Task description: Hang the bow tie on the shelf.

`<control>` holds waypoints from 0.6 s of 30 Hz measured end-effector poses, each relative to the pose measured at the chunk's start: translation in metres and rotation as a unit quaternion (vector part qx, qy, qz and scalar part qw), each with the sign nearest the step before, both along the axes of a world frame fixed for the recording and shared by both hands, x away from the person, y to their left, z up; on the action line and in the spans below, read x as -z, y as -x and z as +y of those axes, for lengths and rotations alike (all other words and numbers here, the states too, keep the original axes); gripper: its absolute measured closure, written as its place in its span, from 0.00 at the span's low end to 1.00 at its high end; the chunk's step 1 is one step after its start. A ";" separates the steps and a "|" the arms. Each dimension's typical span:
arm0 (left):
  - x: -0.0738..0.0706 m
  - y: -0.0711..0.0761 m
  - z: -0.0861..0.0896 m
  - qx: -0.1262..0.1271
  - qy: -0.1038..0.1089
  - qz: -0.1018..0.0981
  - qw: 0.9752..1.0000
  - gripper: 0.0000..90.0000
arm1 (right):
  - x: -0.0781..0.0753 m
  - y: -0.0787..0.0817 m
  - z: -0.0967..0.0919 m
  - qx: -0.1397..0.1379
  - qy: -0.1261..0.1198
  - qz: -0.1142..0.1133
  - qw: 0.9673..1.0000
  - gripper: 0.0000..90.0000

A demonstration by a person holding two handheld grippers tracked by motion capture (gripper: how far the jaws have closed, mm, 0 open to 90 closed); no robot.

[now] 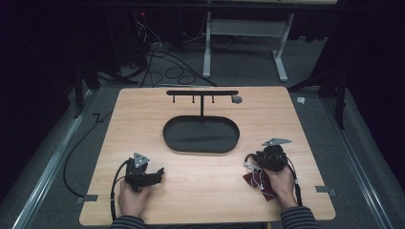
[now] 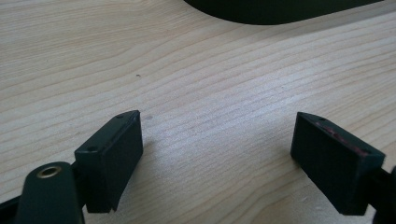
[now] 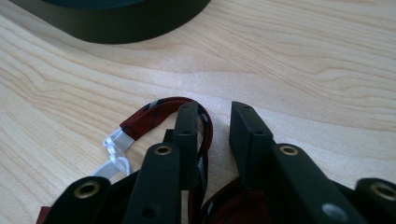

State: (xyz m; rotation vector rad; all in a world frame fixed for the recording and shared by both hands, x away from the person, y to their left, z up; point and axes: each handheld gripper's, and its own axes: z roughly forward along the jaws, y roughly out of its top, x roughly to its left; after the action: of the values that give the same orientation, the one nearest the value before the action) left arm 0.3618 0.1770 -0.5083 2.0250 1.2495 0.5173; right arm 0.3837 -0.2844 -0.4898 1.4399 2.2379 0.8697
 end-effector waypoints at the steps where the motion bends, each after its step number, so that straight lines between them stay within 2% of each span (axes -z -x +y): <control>1: 0.000 0.000 0.000 0.000 0.000 0.000 1.000 0.19 | 0.000 0.000 0.000 0.000 0.000 0.000 1.000 0.85; 4: 0.000 0.000 0.000 0.000 0.000 0.000 1.000 0.19 | 0.001 -0.001 0.000 -0.005 0.000 -0.002 1.000 0.92; 7: 0.000 0.000 0.000 0.000 0.000 0.000 1.000 0.19 | 0.001 0.000 0.000 -0.005 0.000 -0.002 1.000 0.95; 8: 0.000 0.000 0.000 0.000 0.000 0.000 1.000 0.19 | 0.001 0.000 0.001 -0.008 0.007 -0.005 1.000 0.99; 18: 0.000 0.000 0.000 0.000 0.000 0.000 1.000 0.19 | 0.000 0.002 0.003 -0.014 0.016 -0.005 1.000 1.00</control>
State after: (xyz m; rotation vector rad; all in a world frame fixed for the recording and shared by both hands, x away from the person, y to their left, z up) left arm 0.3617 0.1771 -0.5083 2.0254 1.2492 0.5173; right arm 0.3818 -0.2819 -0.4897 1.3907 2.2598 0.8442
